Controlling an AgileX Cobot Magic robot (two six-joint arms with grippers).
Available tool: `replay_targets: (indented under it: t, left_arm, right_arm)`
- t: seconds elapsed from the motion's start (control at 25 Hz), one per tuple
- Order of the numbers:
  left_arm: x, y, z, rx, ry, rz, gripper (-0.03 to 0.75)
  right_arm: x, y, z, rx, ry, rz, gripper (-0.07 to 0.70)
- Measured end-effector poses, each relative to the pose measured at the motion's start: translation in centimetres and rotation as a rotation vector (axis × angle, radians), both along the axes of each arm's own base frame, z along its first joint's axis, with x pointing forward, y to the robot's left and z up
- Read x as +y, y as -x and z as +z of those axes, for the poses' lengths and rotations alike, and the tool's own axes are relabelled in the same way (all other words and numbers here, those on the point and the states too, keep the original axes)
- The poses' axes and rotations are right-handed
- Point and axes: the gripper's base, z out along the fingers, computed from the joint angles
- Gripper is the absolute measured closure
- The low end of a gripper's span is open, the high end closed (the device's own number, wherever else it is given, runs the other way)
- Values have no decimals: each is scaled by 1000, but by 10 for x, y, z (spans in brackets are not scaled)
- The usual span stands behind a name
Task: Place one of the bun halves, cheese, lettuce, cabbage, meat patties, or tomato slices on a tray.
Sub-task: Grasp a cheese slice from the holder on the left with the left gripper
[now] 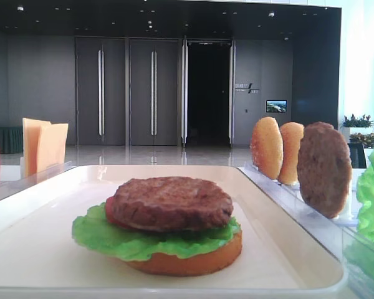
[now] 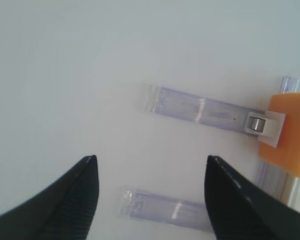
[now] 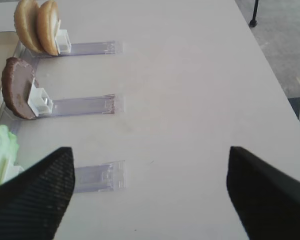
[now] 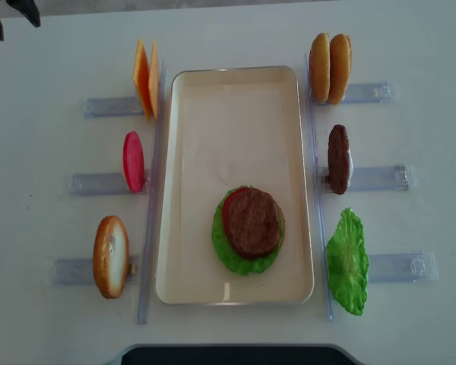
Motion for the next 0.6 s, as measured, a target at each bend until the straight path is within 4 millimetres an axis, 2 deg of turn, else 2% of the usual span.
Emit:
replay_targets:
  t: [0.2, 0.32, 0.6]
  left_arm:
    - [-1, -7, -13, 33, 1, -3, 210]
    - [-15, -9, -13, 38, -57, -37, 210]
    - [-88, -16, -6, -5, -68, -109, 210]
  right_arm:
    - [0, 0, 0, 0, 0, 0, 45]
    - [0, 0, 0, 0, 0, 0, 45]
    - [0, 0, 0, 0, 0, 0, 45]
